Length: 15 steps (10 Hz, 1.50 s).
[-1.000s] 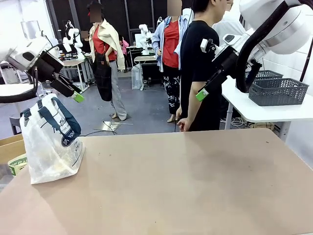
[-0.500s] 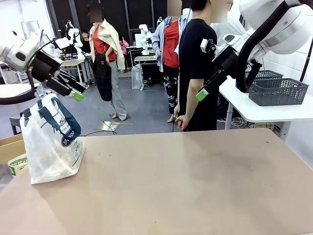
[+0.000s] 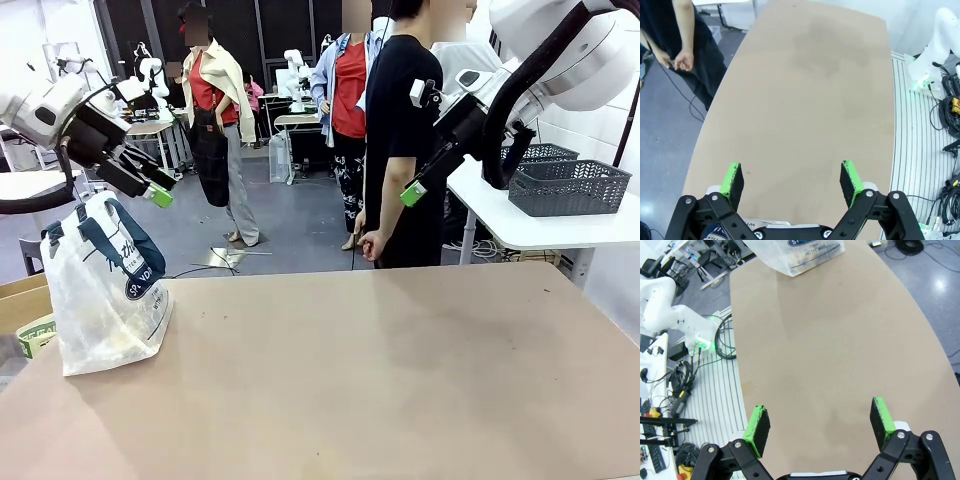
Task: Transfer purchased items from the store into the shopping bag.
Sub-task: Move the Reusable shopping bag to the right side of the table.
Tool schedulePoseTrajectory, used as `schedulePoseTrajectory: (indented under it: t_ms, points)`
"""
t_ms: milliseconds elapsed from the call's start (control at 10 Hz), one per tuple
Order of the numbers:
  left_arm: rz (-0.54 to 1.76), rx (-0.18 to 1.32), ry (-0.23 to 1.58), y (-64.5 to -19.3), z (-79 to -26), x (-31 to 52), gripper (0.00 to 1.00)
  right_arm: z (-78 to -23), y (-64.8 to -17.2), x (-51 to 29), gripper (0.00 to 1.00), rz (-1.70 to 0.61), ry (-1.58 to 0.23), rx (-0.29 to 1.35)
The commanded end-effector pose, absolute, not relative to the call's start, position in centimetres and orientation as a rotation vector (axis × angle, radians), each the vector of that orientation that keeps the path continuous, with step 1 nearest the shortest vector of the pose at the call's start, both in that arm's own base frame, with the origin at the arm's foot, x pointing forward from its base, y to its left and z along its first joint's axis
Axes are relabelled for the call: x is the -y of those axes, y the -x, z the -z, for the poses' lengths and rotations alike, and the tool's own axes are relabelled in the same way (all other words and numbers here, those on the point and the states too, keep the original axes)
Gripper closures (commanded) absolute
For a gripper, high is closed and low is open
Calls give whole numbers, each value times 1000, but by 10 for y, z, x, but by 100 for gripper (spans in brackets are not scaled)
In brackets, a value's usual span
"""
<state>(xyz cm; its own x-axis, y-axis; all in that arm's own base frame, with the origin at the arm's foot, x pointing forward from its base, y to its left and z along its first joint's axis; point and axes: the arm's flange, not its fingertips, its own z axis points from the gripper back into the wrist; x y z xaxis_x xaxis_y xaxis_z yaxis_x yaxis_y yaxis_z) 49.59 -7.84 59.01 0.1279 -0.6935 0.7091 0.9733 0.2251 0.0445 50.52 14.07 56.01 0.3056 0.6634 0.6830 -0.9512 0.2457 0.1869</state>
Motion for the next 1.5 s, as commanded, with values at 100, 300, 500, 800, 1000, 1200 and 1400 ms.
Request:
schedulePoseTrajectory:
  t_ms: [100, 300, 500, 800, 1000, 1200, 1400]
  points:
    - [1274, 703, 493, -496, -589, 79, 0, -560, -505, -142, 0, -1166, -638, 535]
    - [1274, 703, 493, -496, -589, 79, 0, -560, -505, -142, 0, -1166, -638, 535]
    - [1274, 703, 493, -496, -589, 79, 0, -560, -505, -142, 0, -1166, -638, 535]
    - [1274, 703, 493, -496, -589, 79, 0, -560, -505, -142, 0, -1166, -638, 535]
    - [1274, 703, 493, -496, -589, 79, 0, -560, -505, -142, 0, -1166, -638, 535]
    - [1274, 703, 493, -496, -589, 79, 0, -560, -505, -142, 0, -1166, -638, 535]
    - [1274, 703, 493, -496, -589, 79, 0, -560, -505, -142, 0, -1166, -638, 535]
